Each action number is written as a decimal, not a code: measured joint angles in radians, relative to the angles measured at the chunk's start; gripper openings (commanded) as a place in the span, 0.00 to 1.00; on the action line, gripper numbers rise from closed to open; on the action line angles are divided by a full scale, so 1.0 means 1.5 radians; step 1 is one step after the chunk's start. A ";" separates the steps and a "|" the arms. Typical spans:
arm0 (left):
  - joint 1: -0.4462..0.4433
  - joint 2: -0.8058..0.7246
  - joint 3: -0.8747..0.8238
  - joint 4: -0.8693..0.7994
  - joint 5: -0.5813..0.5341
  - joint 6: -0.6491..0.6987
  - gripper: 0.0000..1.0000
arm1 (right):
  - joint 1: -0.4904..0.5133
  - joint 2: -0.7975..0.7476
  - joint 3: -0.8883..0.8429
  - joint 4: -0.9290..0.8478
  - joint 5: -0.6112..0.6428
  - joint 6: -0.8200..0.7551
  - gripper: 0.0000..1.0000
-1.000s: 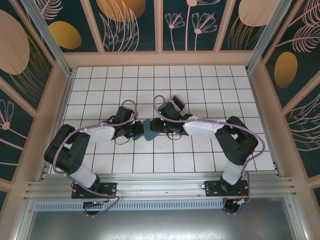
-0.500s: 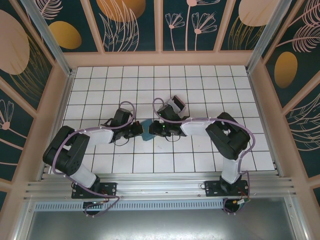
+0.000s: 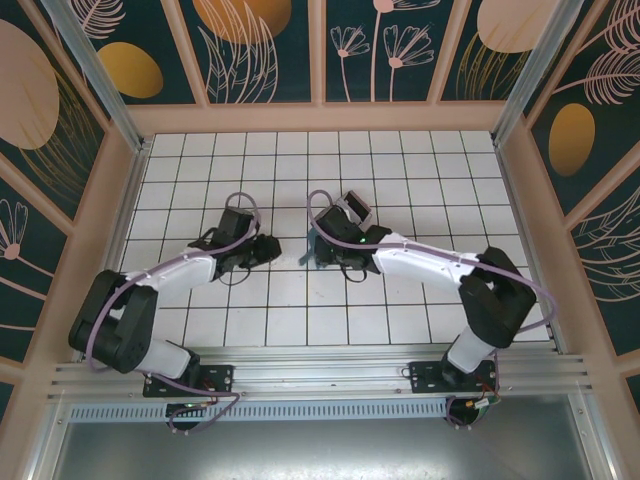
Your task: Put the credit cards into the card holder
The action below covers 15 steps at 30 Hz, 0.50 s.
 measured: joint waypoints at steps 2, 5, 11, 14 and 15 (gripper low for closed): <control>0.016 -0.026 0.002 -0.005 -0.008 0.000 0.33 | 0.033 -0.010 0.036 -0.091 0.082 -0.003 0.09; 0.035 -0.060 0.002 -0.010 -0.022 0.002 0.33 | 0.089 -0.001 0.082 -0.214 0.184 0.007 0.09; 0.042 -0.075 -0.013 0.000 -0.019 0.002 0.32 | 0.165 0.122 0.122 -0.333 0.269 0.036 0.11; 0.042 -0.066 -0.043 0.011 -0.005 -0.004 0.32 | 0.185 0.202 0.146 -0.320 0.262 0.033 0.15; 0.042 -0.065 -0.052 0.011 -0.002 -0.006 0.33 | 0.190 0.222 0.159 -0.318 0.265 0.033 0.19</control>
